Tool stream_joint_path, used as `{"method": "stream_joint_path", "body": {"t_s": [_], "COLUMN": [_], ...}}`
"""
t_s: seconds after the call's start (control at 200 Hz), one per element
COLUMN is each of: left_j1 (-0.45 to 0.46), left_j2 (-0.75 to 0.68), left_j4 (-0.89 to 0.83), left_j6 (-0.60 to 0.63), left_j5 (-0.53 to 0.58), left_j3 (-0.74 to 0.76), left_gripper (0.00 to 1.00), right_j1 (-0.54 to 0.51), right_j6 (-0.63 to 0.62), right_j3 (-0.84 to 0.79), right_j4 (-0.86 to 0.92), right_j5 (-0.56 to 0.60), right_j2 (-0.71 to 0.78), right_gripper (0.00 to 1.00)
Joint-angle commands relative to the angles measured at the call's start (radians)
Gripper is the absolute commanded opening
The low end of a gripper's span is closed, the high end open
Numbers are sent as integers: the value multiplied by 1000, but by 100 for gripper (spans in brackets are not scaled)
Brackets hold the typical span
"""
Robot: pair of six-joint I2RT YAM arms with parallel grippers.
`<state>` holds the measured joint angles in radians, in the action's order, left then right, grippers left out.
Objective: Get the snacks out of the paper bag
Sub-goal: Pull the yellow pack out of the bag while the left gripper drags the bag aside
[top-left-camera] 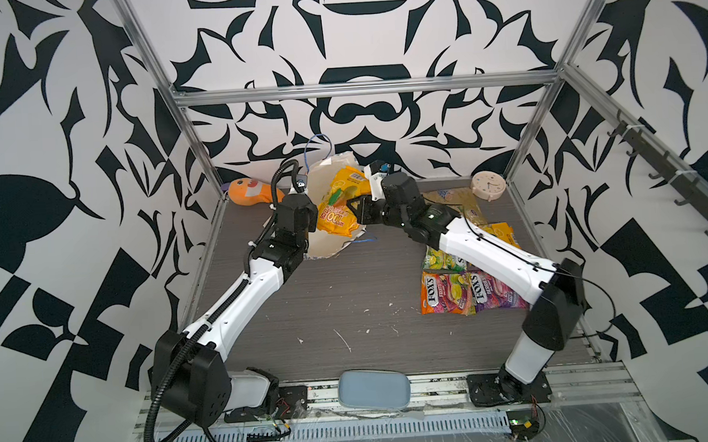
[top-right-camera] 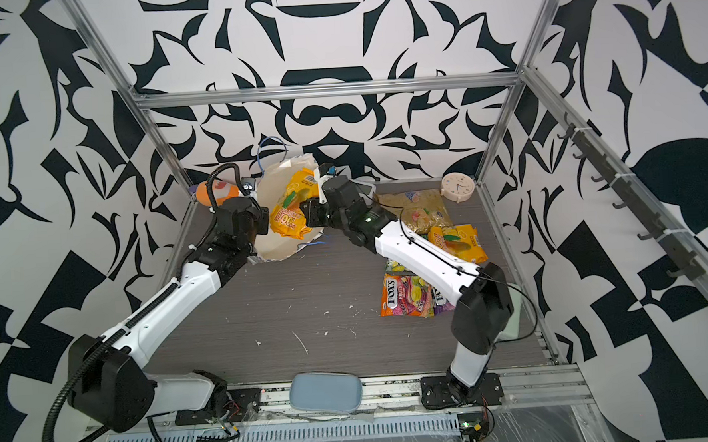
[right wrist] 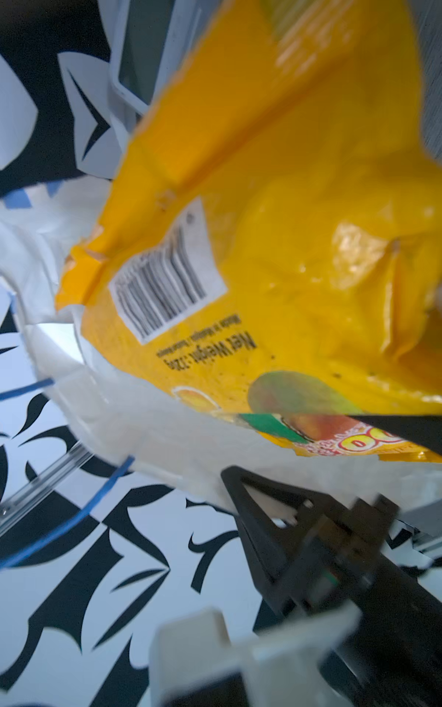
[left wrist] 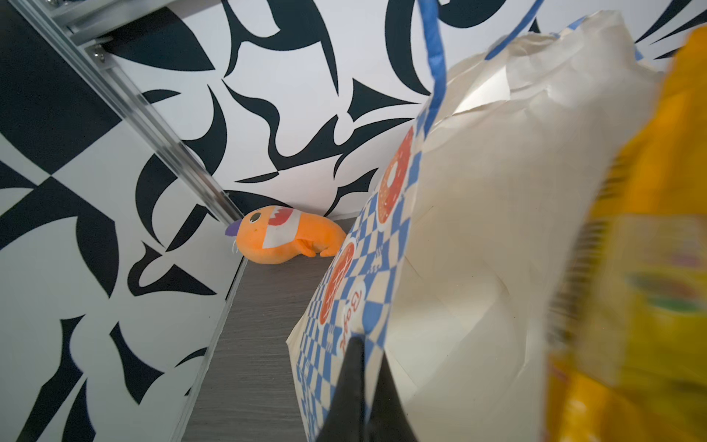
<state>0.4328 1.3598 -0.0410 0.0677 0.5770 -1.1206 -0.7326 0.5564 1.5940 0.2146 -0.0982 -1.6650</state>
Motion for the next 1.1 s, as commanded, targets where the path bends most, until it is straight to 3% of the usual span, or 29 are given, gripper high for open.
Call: {"method": "stream_joint_path", "body": {"t_s": [0.0, 0.24, 0.405, 0.515, 0.625, 0.78, 0.895, 1.015, 1.095], "left_j1": [-27, -121, -160, -186, -221, -239, -247, -247, -247], "left_j2": [37, 107, 136, 142, 164, 154, 133, 120, 101], "left_j4": [-135, -322, -386, -415, -518, -548, -550, -592, -596], "left_j6": [-71, -239, -348, -428, -521, -597, -669, -771, -816], "left_j5": [-33, -170, -122, -149, -189, -260, -327, -321, -349], "left_j3": [-70, -210, -242, -252, -307, -305, -311, -348, -347], "left_gripper": [0, 0, 0, 0, 0, 0, 0, 0, 0], "right_j1": [2, 72, 212, 263, 303, 339, 349, 380, 385], "right_j6": [-122, -119, -14, -21, -67, -201, -273, -315, -359], "right_j3": [-13, -45, -107, -118, -122, -136, -171, -154, -110], "right_j4": [-122, -112, -154, -132, -67, 30, 56, 97, 179], "right_j5": [-49, 79, 107, 102, 8, -251, -322, -429, -409], "right_j2": [130, 266, 322, 323, 285, 185, 138, 60, -1], "right_gripper": [18, 16, 16, 16, 16, 16, 16, 16, 16]}}
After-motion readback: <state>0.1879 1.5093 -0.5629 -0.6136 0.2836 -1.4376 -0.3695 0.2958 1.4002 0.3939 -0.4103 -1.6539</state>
